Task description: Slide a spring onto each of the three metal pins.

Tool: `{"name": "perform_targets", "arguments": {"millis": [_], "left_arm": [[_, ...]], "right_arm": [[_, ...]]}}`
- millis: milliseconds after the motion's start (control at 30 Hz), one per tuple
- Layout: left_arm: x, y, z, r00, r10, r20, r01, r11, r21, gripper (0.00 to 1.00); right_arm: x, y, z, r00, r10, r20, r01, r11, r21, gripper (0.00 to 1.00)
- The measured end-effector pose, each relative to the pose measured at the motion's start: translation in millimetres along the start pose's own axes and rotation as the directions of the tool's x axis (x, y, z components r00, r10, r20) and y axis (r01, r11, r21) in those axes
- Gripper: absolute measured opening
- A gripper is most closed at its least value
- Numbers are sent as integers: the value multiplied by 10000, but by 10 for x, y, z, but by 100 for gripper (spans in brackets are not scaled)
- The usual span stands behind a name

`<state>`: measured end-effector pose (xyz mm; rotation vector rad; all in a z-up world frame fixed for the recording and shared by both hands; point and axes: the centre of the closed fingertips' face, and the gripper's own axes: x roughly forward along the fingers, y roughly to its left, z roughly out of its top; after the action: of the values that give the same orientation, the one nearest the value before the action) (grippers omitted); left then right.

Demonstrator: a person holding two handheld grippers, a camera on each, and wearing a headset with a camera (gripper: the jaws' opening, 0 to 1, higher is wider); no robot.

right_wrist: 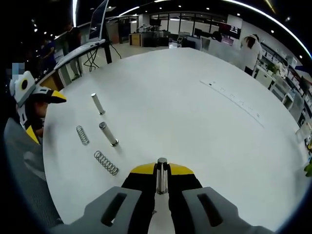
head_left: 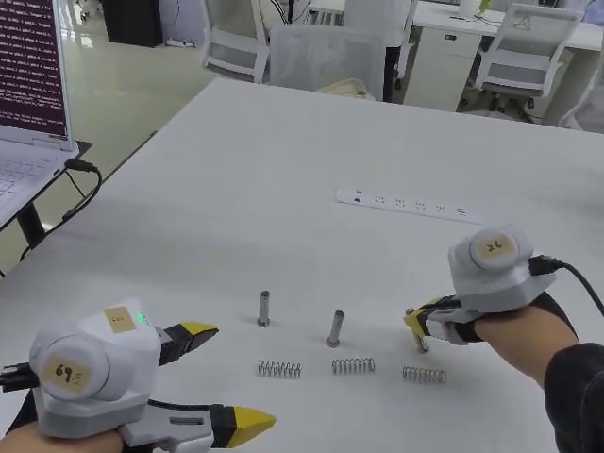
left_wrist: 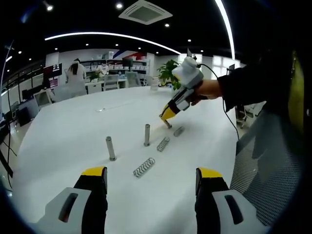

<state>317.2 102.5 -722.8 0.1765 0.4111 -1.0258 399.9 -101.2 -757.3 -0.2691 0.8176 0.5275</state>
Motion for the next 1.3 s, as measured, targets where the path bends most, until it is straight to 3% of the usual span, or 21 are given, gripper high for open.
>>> {"name": "perform_targets", "arguments": {"millis": [700,1300], "left_arm": [[22,-19,13,10000,-34,12,34,10000,71,70],[33,-36,19,10000,-67,-48,68,9999,154,70]], "right_arm": [[-56,93,6,9949,336,954,-357,9991,207,6],[-104,146,14,9910,455,1259,-473,9988,113,6]]}}
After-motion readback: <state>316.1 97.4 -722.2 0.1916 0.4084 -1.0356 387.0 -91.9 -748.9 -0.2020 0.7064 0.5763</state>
